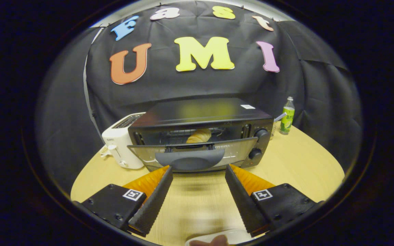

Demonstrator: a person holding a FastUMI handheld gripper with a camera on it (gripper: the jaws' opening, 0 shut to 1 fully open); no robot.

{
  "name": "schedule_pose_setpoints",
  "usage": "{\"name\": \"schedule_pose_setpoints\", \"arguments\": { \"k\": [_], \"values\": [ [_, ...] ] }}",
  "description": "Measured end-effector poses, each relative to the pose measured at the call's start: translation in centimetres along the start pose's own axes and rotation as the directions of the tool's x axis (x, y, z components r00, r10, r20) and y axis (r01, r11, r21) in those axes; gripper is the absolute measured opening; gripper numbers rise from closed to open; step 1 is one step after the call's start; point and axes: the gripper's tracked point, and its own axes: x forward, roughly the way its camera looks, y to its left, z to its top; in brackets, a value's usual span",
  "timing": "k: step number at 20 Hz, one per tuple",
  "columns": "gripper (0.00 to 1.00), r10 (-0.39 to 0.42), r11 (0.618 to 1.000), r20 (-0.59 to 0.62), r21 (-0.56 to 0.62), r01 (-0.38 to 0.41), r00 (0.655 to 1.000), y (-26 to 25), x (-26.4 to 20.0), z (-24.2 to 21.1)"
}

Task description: Open the toaster oven, put the food inside, and close the toaster oven door.

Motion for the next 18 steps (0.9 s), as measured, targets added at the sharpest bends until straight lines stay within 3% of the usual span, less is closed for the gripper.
{"name": "schedule_pose_setpoints", "arguments": {
  "k": [5, 9, 11, 15, 18],
  "values": [
    [1.00, -0.004, 1.000, 0.129, 0.005, 0.004, 0.992, 0.2, -6.2, 5.2],
    [1.00, -0.001, 1.000, 0.246, -0.019, 0.006, 0.969, 0.8, -14.2, 9.6],
    [1.00, 0.010, 0.999, 0.338, -0.039, 0.003, 0.941, 1.6, -19.6, 11.9],
    [1.00, -0.064, 0.995, 0.451, -0.043, 0.093, 0.890, 1.0, -28.5, 12.8],
    [1.00, -0.058, 0.993, 0.485, -0.058, 0.098, 0.872, 2.0, -33.2, 11.8]
  ]
}}
